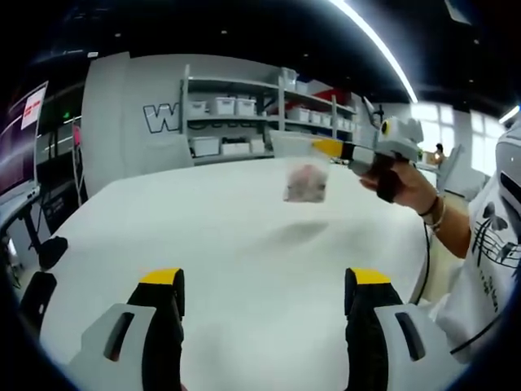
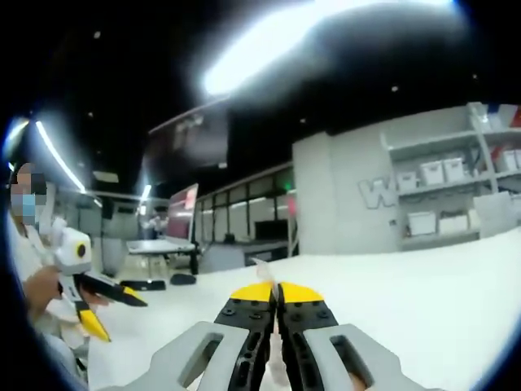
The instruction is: Open the resealable bag by pulling the two sides of the seal apart until the entire bag opening is separated and visibly accessible.
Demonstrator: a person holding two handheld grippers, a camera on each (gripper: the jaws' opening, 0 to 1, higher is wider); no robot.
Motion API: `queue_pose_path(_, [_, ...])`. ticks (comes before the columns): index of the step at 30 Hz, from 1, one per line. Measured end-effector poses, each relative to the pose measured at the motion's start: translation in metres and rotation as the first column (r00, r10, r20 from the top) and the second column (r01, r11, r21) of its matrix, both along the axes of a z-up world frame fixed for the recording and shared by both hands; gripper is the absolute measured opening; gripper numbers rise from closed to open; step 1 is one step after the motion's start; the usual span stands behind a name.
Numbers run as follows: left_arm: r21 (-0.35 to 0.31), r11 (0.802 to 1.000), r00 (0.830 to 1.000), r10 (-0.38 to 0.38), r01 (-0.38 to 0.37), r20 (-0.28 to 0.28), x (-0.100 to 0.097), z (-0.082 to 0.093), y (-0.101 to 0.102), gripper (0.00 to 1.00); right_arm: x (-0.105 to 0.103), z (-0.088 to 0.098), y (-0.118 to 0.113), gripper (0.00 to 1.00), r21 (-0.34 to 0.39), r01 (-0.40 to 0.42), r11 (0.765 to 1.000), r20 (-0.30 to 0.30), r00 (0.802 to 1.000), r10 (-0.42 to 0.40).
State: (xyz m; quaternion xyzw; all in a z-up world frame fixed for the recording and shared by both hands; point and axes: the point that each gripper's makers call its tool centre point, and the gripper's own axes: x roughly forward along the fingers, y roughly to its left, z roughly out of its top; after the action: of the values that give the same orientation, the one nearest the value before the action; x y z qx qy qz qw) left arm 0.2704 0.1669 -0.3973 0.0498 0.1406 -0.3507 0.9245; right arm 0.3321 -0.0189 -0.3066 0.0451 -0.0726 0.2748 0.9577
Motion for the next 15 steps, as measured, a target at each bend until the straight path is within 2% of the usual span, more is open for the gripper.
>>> queue_pose_path(15, [-0.004, 1.0, 1.0, -0.003, 0.003, -0.008, 0.0007, -0.0035, -0.0007, 0.79, -0.0087, -0.0032, -0.0096, 0.0, 0.0, 0.01, 1.0, -0.002, 1.0, -0.01])
